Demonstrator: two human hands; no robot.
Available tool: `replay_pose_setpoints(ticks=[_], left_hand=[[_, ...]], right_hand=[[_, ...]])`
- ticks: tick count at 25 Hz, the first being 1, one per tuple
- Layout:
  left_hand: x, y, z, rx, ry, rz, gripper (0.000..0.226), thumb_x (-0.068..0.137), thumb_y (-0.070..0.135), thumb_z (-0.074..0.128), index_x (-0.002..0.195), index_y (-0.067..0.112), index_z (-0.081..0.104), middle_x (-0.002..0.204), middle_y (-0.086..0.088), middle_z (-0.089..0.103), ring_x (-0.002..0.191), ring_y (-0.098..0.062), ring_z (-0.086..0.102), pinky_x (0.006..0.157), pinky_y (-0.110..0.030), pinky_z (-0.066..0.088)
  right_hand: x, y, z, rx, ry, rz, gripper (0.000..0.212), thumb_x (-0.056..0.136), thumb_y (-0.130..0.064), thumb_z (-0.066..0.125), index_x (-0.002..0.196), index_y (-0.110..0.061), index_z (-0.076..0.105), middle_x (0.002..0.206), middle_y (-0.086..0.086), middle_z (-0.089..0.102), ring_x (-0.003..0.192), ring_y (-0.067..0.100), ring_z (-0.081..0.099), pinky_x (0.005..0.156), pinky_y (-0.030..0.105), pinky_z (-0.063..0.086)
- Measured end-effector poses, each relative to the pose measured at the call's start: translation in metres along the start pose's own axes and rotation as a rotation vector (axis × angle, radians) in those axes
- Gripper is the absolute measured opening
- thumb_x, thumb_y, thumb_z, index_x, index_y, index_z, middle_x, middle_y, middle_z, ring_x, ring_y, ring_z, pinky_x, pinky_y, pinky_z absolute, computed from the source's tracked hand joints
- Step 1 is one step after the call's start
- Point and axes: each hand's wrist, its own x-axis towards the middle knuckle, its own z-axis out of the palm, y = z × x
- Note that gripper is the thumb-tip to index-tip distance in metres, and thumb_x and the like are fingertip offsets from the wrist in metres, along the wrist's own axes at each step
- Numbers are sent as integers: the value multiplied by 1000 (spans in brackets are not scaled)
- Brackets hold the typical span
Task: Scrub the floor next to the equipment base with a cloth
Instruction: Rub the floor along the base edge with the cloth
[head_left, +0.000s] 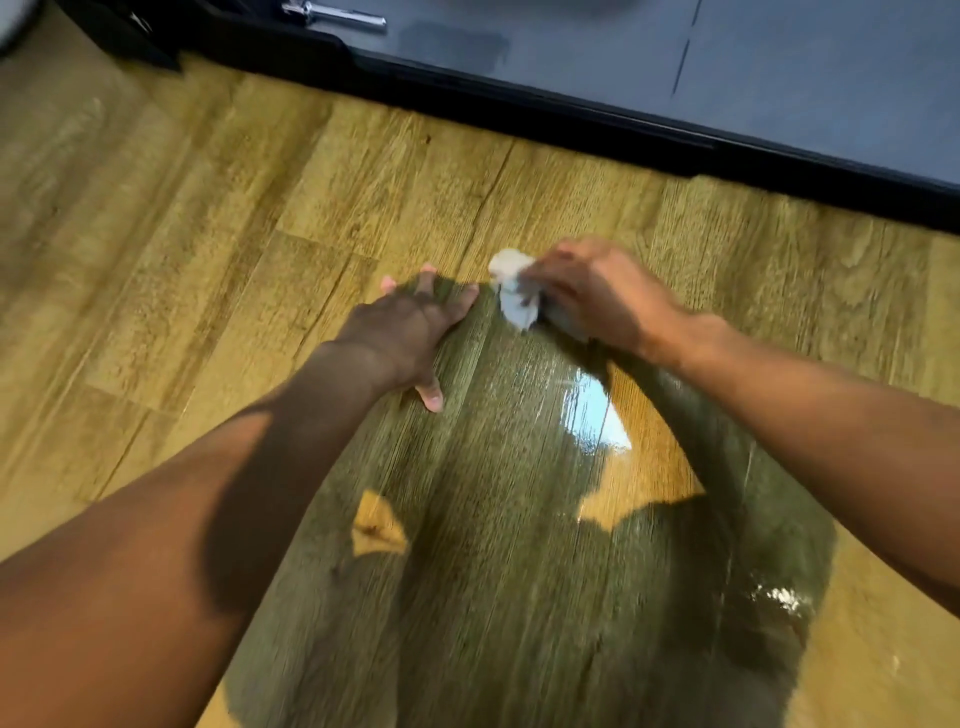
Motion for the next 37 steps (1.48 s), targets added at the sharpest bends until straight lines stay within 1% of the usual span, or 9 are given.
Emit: replay_pose_setpoints(ticks=[4, 6, 8, 14, 19, 24, 28, 33, 37], left_hand=[[-4, 3, 0, -8, -4, -5, 131, 61, 35, 86, 148, 43, -12, 158, -7, -19, 143, -42, 0, 107, -55, 31], [-4, 6, 0, 0, -8, -12, 129, 64, 34, 85, 149, 40, -12, 157, -10, -19, 143, -44, 1, 107, -52, 31], [-3, 6, -1, -4, -34, -12, 129, 65, 33, 84, 148, 41, -14, 157, -10, -22, 143, -44, -2, 109, -53, 32], [-4, 4, -4, -52, -112, -43, 130, 67, 28, 85, 144, 49, -19, 153, 1, -33, 143, -39, -12, 108, -55, 31], [-6, 4, -11, -81, -140, -45, 130, 64, 34, 86, 143, 51, -16, 154, 1, -30, 143, -39, -12, 108, -55, 31], [-7, 7, -10, -46, -143, -69, 128, 68, 30, 84, 144, 47, -18, 154, -4, -30, 143, -41, -11, 106, -60, 32], [-6, 8, -10, -9, -134, -27, 127, 70, 32, 82, 147, 40, -18, 155, -11, -27, 141, -46, -10, 105, -61, 32], [2, -1, -2, 33, -101, 34, 130, 67, 38, 83, 147, 36, -20, 155, -14, -24, 139, -51, -6, 109, -59, 27], [0, -7, 5, 68, -33, 70, 129, 68, 52, 78, 150, 18, -16, 156, -11, -21, 142, -47, -3, 110, -55, 24]], right_hand=[[29, 27, -6, 11, 152, 266, 30, 97, -14, 48, 125, -19, 57, 126, 7, 57, 116, 27, 53, 103, 44, 39], [16, 9, 3, 41, 143, 133, 30, 95, -10, 52, 122, -19, 60, 118, 5, 61, 110, 24, 54, 93, 30, 36], [17, 16, -2, 51, 109, 61, 29, 93, -12, 55, 121, -19, 62, 114, 4, 63, 105, 22, 56, 89, 30, 36], [49, 57, -5, 58, 297, 434, 30, 95, -12, 46, 120, -21, 60, 118, 4, 57, 107, 22, 49, 94, 34, 44], [30, 21, -8, 47, 153, 224, 33, 89, -4, 57, 118, -18, 61, 114, 9, 61, 105, 28, 54, 89, 40, 49], [66, 51, -18, 20, 195, 577, 45, 84, 4, 53, 120, -22, 60, 119, 8, 58, 109, 31, 53, 90, 38, 46], [46, 6, 5, 37, 102, 305, 31, 89, -12, 53, 118, -20, 62, 118, 10, 59, 109, 31, 52, 88, 35, 42], [89, 28, -8, -43, 190, 487, 34, 86, -3, 51, 115, -18, 62, 112, 12, 61, 100, 33, 58, 83, 42, 51], [29, -44, 24, 38, 184, 330, 32, 89, -6, 53, 118, -18, 62, 118, 10, 62, 105, 30, 57, 89, 42, 49]])
